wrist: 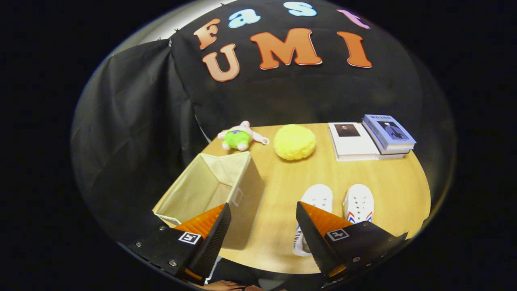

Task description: Open the storage box then place both shoes into the box .Put the left shoe in first, then the right shoe, with the right side of both shoes facing outward in a uniform manner.

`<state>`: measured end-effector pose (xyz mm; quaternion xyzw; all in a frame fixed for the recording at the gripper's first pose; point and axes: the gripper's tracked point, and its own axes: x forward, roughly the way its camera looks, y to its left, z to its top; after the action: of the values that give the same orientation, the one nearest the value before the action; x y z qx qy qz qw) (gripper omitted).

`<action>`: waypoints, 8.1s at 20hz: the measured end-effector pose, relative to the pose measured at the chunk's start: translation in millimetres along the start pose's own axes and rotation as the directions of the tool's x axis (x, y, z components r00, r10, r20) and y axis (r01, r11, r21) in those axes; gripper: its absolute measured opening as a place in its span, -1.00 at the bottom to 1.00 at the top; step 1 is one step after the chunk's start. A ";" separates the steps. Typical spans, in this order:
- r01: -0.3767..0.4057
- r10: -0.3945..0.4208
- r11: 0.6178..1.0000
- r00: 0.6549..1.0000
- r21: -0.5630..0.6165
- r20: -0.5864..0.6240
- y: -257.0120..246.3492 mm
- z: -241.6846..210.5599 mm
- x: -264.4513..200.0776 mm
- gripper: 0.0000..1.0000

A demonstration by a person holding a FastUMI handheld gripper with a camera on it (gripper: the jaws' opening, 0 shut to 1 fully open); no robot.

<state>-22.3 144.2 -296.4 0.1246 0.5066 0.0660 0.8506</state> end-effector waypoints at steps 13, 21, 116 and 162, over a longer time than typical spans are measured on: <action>0.109 -0.089 0.990 0.973 0.085 -0.212 -85.0 -82.5 56.6 0.79; 0.153 -0.109 0.974 0.962 0.165 -0.250 -106.5 -96.7 89.8 0.40; 0.220 -0.191 0.956 0.969 0.196 -0.159 -214.5 -92.7 20.3 0.90; -0.172 0.158 0.953 0.985 0.249 0.076 -5.3 16.0 12.0 -0.82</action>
<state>-2.6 139.7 -300.8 0.2765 0.4751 0.0677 0.8326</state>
